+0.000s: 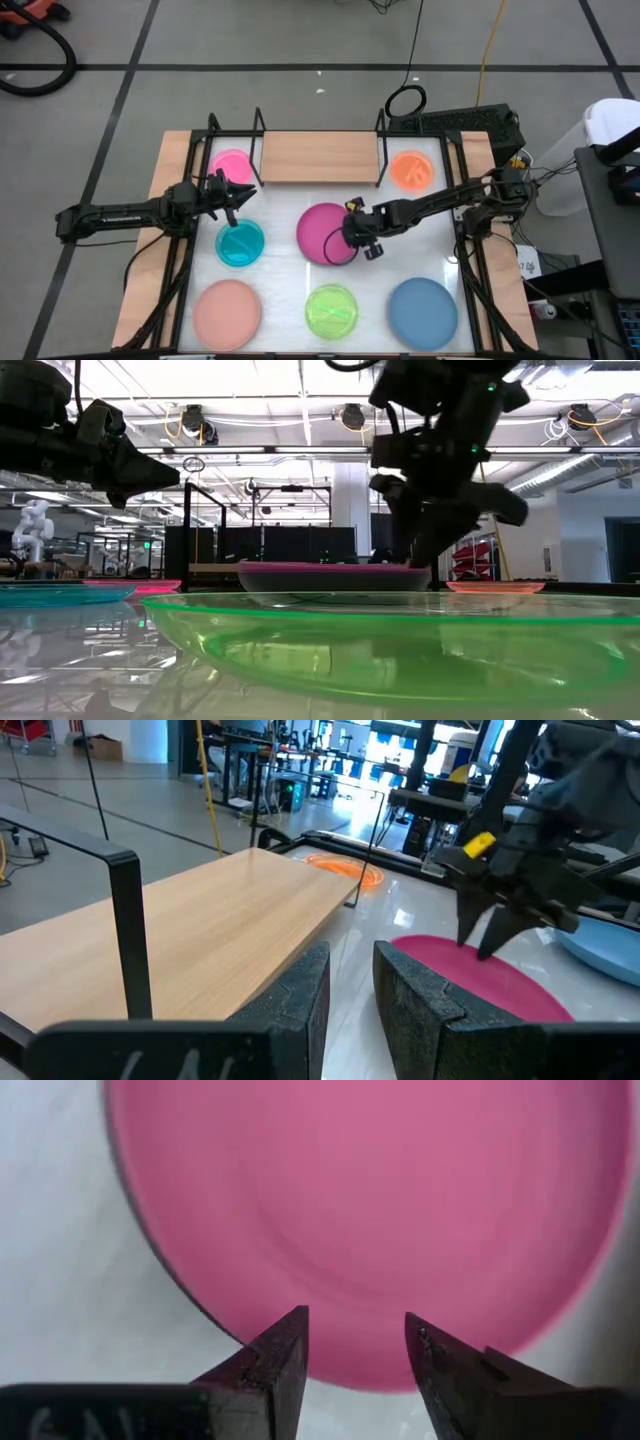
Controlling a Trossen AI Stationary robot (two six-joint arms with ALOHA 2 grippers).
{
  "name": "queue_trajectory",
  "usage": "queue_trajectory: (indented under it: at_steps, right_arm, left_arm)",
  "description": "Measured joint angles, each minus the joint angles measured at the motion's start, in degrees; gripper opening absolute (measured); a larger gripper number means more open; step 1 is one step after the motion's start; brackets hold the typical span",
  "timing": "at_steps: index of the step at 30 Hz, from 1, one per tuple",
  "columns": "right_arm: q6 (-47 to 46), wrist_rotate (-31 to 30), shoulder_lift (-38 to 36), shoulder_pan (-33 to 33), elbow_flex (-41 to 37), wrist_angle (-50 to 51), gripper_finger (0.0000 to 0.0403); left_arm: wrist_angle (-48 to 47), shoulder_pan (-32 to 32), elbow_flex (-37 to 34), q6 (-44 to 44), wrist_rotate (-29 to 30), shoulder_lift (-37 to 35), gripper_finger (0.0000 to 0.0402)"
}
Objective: Place and stack plates onto a shelf
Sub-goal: Put the pink plate on the shelf
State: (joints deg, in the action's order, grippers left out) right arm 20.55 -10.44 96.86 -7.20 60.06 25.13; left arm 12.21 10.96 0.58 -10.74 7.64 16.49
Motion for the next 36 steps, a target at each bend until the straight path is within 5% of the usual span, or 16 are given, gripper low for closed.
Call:
queue_trajectory:
  at_steps: [13, 22, 36]
  right_arm:
    - [0.03, -2.82, -4.29, -4.4, 0.88, -2.17, 0.0148]
    - [-8.85, 4.72, -7.2, -9.49, 0.6, -2.51, 0.0148]
    - [-12.73, 3.13, -5.01, -10.85, -5.28, -21.03, 0.0148]
  left_arm:
    - [-0.04, 0.0, 0.01, 0.0, 0.0, 0.0, 0.0084]
    - [-0.07, -0.02, 0.02, 0.0, 0.0, 0.0, 0.0084]
    - [0.0, -0.02, 0.02, 0.0, 0.0, -0.01, 0.0084]
